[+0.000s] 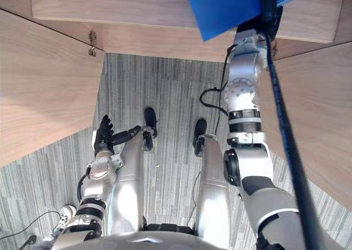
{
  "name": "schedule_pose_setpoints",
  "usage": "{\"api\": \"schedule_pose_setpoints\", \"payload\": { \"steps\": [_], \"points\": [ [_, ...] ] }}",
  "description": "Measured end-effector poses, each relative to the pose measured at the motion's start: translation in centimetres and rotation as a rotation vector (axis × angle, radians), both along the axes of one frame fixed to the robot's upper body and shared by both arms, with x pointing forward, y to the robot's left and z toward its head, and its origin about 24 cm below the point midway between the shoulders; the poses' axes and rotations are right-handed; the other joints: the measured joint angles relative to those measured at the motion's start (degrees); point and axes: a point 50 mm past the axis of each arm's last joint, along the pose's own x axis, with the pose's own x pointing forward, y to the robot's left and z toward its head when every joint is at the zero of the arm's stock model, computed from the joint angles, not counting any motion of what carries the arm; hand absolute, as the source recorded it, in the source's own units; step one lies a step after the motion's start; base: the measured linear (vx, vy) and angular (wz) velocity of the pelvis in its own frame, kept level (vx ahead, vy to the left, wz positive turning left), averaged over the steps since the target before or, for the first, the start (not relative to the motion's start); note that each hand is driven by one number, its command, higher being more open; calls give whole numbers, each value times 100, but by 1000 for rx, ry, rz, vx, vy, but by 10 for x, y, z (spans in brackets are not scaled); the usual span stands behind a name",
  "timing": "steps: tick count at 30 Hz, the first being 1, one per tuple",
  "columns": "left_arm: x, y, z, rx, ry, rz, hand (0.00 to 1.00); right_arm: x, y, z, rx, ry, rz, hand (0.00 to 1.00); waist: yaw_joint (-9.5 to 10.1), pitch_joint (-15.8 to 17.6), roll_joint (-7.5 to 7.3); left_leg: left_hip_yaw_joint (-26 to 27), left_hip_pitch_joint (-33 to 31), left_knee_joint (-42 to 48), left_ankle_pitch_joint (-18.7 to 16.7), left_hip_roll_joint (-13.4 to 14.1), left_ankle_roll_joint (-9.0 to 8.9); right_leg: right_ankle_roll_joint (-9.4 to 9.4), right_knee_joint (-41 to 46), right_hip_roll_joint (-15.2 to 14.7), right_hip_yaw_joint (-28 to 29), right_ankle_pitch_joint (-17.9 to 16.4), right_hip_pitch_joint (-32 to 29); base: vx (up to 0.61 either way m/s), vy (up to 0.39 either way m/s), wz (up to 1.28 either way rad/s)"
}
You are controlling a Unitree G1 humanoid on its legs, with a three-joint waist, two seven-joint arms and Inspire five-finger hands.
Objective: Walk over to the cabinet, pick up the folder, carry it to the office cabinet, place the folder inside the office cabinet, then close the office cabinet door
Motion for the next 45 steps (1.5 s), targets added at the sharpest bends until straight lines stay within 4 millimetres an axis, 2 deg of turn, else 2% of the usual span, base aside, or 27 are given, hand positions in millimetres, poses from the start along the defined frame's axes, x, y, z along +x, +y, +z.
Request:
{"api": "schedule_pose_setpoints", "payload": {
  "steps": [1, 2, 6, 13, 20, 24, 28, 32, 37, 45],
  "points": [
    [0, 0, 0, 0, 0, 3, 100, 0, -2, 2, 25, -3, -6, 0, 0, 0, 0, -17, 0, -37, 22, -15, -9, -6, -20, -10, -18, 4, 3, 11, 3, 16],
    [0, -1, 0, -1, 1, 9, 100, 0, -6, 5, 76, -11, -14, 100, -1, -1, -1, -42, 2, -107, 72, -37, -14, -20, -58, -23, -55, 12, 8, 17, -2, 18],
    [0, -2, -1, -10, 3, 26, 100, -1, -14, 14, 194, -22, -38, 100, -1, -4, 0, -77, 24, -250, 184, -77, -46, -35, -112, -57, -124, 21, 20, 24, -2, 12],
    [0, -5, 0, -10, 2, 19, 100, 0, -17, 16, 240, -13, -38, 100, -1, -25, -2, -122, 51, -389, 288, -94, -87, -79, -170, -65, -191, 49, 41, 11, 7, 5],
    [1, -12, -1, -6, 6, -15, 100, -2, -18, 31, 229, -50, -36, 100, -1, -55, 9, -87, 241, -566, 347, -97, -55, -119, -316, -70, -232, 122, 247, 3, 5, 0],
    [4, -21, 1, -8, -4, -50, 100, -6, -19, 52, 205, -106, -40, 100, -3, -89, 30, -26, 256, -624, 360, -95, -34, -93, -413, -79, -211, 178, 266, 19, 33, -2],
    [4, -22, 2, -8, -6, -52, 100, -9, -16, 66, 70, -122, -60, 100, -18, -91, 35, 17, 262, -634, 372, -92, -16, -82, -438, -80, -195, 199, 271, 53, 17, -2],
    [3, -22, -1, -9, 4, -56, 100, -6, -1, 75, -150, -119, -37, 100, -83, -92, 37, 85, 348, -661, 375, -69, -10, -79, -477, -79, -184, 202, 361, 34, 7, -2],
    [2, -26, -2, -19, 3, -81, 100, 0, 12, 86, -292, -120, 5, 100, -94, -106, 60, 102, 411, -718, 372, -60, -9, -85, -529, -77, -188, 206, 409, 0, 0, 0],
    [2, -26, -2, -36, 4, -75, 100, 12, 14, 75, -380, -44, 33, 100, -94, -109, 66, 137, 409, -756, 382, -58, 2, -71, -614, -71, -182, 253, 412, 29, 5, -1]
  ]
}}
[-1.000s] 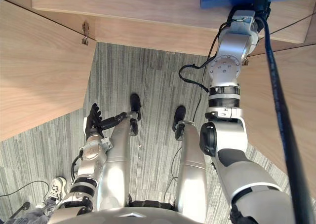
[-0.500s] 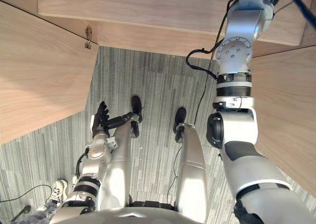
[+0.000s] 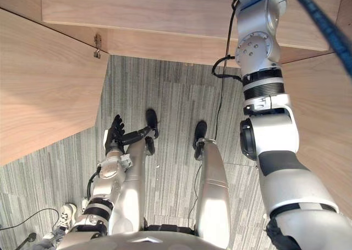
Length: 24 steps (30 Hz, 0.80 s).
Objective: Walk over to the cabinet, pick up the folder, carry it to the office cabinet, place the folder inside the office cabinet, then close the office cabinet door
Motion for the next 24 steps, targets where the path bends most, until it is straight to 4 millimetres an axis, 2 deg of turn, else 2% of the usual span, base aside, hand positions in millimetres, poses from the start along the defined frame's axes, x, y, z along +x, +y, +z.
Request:
{"api": "schedule_pose_setpoints", "payload": {
  "steps": [7, 13, 14, 17, 21, 24],
  "points": [
    [-1, 1, -2, 2, 8, -12, 100, 6, -8, -25, -79, 45, -4, 100, -1, -2, 4, 22, 28, 7, -4, 7, 7, 23, -64, 4, 0, 31, 70, 15, 8, 0],
    [-2, 6, -5, 14, 24, -24, 100, -3, -22, -67, -210, 67, 5, 100, 11, -4, 6, 61, 87, 38, -57, 42, 56, 23, -92, 26, 19, 30, 136, 2, 2, -3],
    [-3, 7, -6, 17, 27, -29, 100, -8, -26, -77, -272, 71, 12, 100, 11, -4, 6, 77, 92, 49, -71, 51, 69, 23, -92, 32, 32, 30, 136, 13, 0, -6],
    [-3, 8, -6, 20, 29, -37, 100, -15, -32, -89, -388, 77, 22, 100, 7, -4, 6, 90, 96, 56, -81, 59, 74, 24, -98, 39, 42, 30, 136, 19, -3, -3],
    [-5, 11, -8, 25, 33, -76, 100, -31, -34, -106, -735, 80, 89, 100, -8, -4, 4, 112, 119, 66, -92, 86, 74, 28, -108, 60, 56, 33, 146, 38, -9, -4],
    [-7, 12, -10, 35, 40, -101, 100, -37, -32, -113, -914, 78, 136, 100, -10, -6, 0, 130, 161, 40, -95, 92, 72, 29, -123, 61, 65, 32, 170, 0, 0, 0]
  ]
}}
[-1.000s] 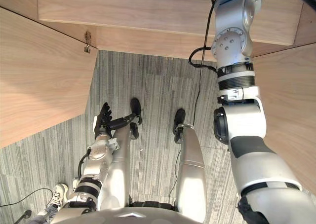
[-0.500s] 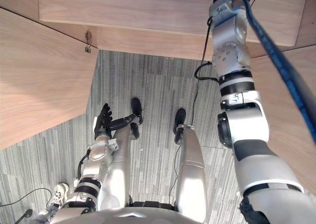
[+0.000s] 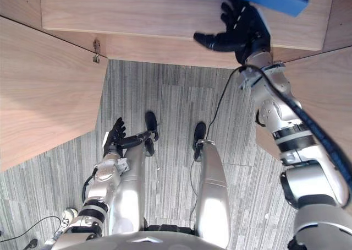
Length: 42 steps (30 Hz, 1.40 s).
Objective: Walk over to the cabinet, pick up the folder, carry it to the office cabinet, place the folder inside the office cabinet, then close the office cabinet door
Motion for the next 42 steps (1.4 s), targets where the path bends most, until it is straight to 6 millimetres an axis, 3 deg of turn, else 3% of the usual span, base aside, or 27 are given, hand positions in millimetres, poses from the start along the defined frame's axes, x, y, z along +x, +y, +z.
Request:
{"api": "schedule_pose_setpoints", "payload": {
  "steps": [10, 12, 14, 18, 21, 22, 24, 25, 27, 31, 42],
  "points": [
    [-13, 12, -10, 71, 52, -58, 100, -9, 6, -22, -389, 64, 110, 100, 31, -127, -230, 70, 237, -184, -12, 12, 2, 13, -191, 6, -4, 5, 229, 30, -1, -1],
    [-14, 13, -12, 81, 60, -64, 100, -10, 11, -33, -459, 97, 157, 100, 52, -193, -328, 101, 308, -236, -13, 14, 0, 13, -255, 7, -4, 5, 286, 73, -1, -2],
    [-14, 13, -11, 89, 59, -82, 100, -13, 15, -42, -513, 132, 200, 100, 70, -197, -335, 97, 313, -251, -13, 16, 0, 14, -270, 7, -28, 6, 314, 61, 0, 2],
    [-13, 11, -11, 90, 58, -93, 100, -19, 15, -61, -521, 180, 222, 100, 148, -197, -335, 108, 357, -283, -13, 15, 0, 15, -316, 7, -38, 7, 365, 38, 5, 2],
    [-14, 11, -12, 89, 61, -91, 100, -24, 18, -64, -410, 156, 210, 100, 160, -197, -336, 108, 370, -287, -14, 15, 0, 15, -326, 7, -45, 7, 385, 0, 0, 0],
    [-14, 11, -12, 89, 61, -90, 100, -26, 19, -62, -335, 127, 190, 0, 158, -197, -336, 110, 371, -288, -15, 15, 0, 15, -326, 7, -44, 7, 385, 0, 0, 0],
    [-14, 10, -12, 83, 62, -83, 100, -31, 23, -54, -162, 46, 139, 0, 153, -197, -336, 114, 375, -288, -18, 15, 2, 15, -331, 7, -40, 7, 385, 0, 0, 0],
    [-14, 10, -12, 83, 62, -83, 100, -31, 23, -54, -162, 46, 139, 0, 153, -197, -336, 114, 375, -288, -18, 15, 2, 15, -331, 7, -40, 7, 385, 0, 0, 0],
    [-14, 12, -12, 81, 59, -53, 100, -43, 24, -31, 2, -133, 29, 0, 140, -197, -336, 124, 379, -282, -29, 16, 7, 16, -341, 6, -28, 6, 386, 0, 0, 0],
    [-14, 11, -12, 84, 59, -34, 100, -53, 29, -14, -59, -313, -128, 0, 135, -197, -336, 125, 381, -260, -31, 17, 10, 16, -333, 6, -23, 7, 387, 0, 0, 0],
    [-12, 8, -9, 95, 45, -14, 100, -50, 42, -30, -341, -386, -306, 0, 143, -196, -337, 125, 382, -283, -33, 12, 7, 15, -335, -1, -27, 6, 386, 0, 0, 0]
  ]
}}
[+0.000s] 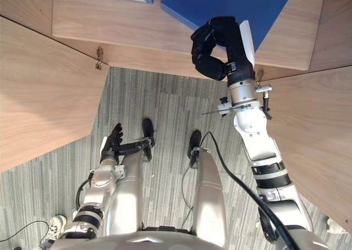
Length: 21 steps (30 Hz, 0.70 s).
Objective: Walk over to the cabinet, pick up the folder, carry it to the office cabinet, place the folder inside the office cabinet, then close the office cabinet door
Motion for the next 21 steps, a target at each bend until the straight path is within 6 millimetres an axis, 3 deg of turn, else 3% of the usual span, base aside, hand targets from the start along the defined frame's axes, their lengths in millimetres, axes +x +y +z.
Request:
{"api": "schedule_pose_setpoints", "payload": {
  "steps": [7, 21],
  "points": [
    [0, 3, 1, -16, -7, 49, 100, 18, 8, -14, -127, 57, -85, 0, 1, 2, 0, -5, -61, -16, 0, -8, 0, 0, -2, -6, -12, 0, -58, 0, 0, 0],
    [3, 4, 3, -12, -19, 67, 100, 50, 6, 12, -98, 52, -171, 0, 12, 15, 2, -33, -241, -24, 3, -92, 1, 1, 18, -92, -58, -1, -218, 20, 6, 2]
  ]
}}
